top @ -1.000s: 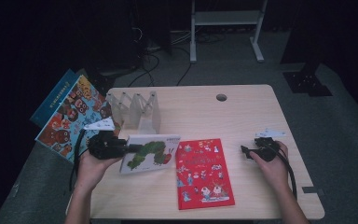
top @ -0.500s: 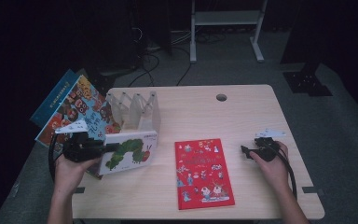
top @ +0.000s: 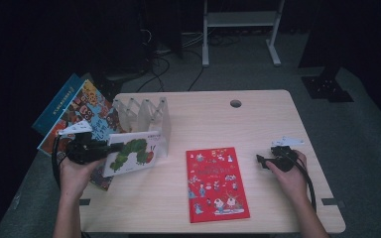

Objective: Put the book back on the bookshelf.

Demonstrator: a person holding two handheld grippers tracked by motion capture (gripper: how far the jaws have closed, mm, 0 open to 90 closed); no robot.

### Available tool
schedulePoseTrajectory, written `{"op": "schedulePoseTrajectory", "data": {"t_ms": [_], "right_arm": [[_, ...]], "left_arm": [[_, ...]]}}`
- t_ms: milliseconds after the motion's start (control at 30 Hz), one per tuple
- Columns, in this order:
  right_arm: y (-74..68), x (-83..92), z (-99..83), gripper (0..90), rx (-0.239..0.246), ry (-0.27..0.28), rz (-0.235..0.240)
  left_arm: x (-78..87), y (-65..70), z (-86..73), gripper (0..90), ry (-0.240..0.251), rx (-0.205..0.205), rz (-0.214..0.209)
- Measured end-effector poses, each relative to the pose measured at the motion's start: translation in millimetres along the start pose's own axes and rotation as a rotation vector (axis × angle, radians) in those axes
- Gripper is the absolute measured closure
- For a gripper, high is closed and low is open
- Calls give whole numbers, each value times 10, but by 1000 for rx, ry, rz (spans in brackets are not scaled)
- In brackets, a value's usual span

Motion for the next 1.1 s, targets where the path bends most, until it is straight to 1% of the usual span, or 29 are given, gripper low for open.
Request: {"op": "schedulePoseTrajectory", "data": {"t_ms": [67,200,333,467,700,833,867,933,1000,1100], "right_arm": [[0,0,0,289,0,-1,0],[0,0,0,288,0,0,0],[0,0,0,289,0,0,0],[0,0,0,288,-1,0,0],[0,-1,1,289,-2,0,0],[1,-2,2,288,-3,-1,0],[1,-2,2,289,-3,0,0],[1,-2,2,288,-3,0,0],[1,-1,2,289,-3,-1,0],[1,-2,2,289,-3,0,0]], "left_arm": [[-30,-24,42,748,6,0,10],[-104,-74,133,748,25,-7,49],[-211,-115,209,748,39,-2,53],[-326,-170,257,748,41,-2,69],[-486,-279,348,748,73,20,82],[-566,-324,389,748,92,21,100],[-587,-332,388,748,93,23,102],[-625,-341,370,747,79,21,107],[-653,-341,349,747,61,9,117],[-656,-320,337,747,60,-2,129]]}}
Point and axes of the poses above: each handheld gripper's, and its own axes: x roughly backward along the jaws, z roughly out of its top, y roughly to its right, the point moved 9 cm from there along -x, roughly forward along the jaws, and after that the axes turned 1 degree about -z, right-handed, at the moved point
